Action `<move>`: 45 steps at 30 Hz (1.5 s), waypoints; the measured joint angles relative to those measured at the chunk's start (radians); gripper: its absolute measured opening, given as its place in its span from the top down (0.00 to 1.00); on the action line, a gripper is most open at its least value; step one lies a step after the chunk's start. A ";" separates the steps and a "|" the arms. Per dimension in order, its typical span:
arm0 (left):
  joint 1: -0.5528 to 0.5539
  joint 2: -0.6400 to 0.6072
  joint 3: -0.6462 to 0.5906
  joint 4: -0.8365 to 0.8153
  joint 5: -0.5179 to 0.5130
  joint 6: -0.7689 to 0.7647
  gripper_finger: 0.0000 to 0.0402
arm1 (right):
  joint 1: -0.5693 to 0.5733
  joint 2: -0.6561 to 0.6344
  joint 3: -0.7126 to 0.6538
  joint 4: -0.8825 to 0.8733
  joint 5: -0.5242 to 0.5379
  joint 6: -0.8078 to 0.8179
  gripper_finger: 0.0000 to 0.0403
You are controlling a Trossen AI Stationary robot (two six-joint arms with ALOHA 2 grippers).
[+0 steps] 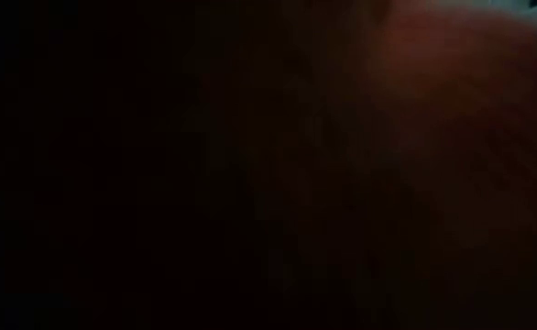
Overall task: Sort clothes
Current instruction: Put the blue sock into the top white bin
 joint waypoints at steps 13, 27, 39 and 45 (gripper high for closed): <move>-0.026 0.204 0.000 0.216 0.051 -0.072 0.49 | 0.000 0.000 0.000 -0.001 -0.002 0.002 0.25; -0.026 0.215 0.000 0.227 0.073 0.032 0.84 | 0.000 0.000 0.000 -0.002 -0.003 0.001 0.25; -0.031 0.167 0.000 0.211 0.069 0.107 0.99 | 0.000 0.000 0.000 -0.001 -0.003 0.001 0.25; -0.031 0.016 0.000 0.155 0.027 0.135 0.98 | 0.000 0.000 0.000 -0.002 -0.003 0.001 0.25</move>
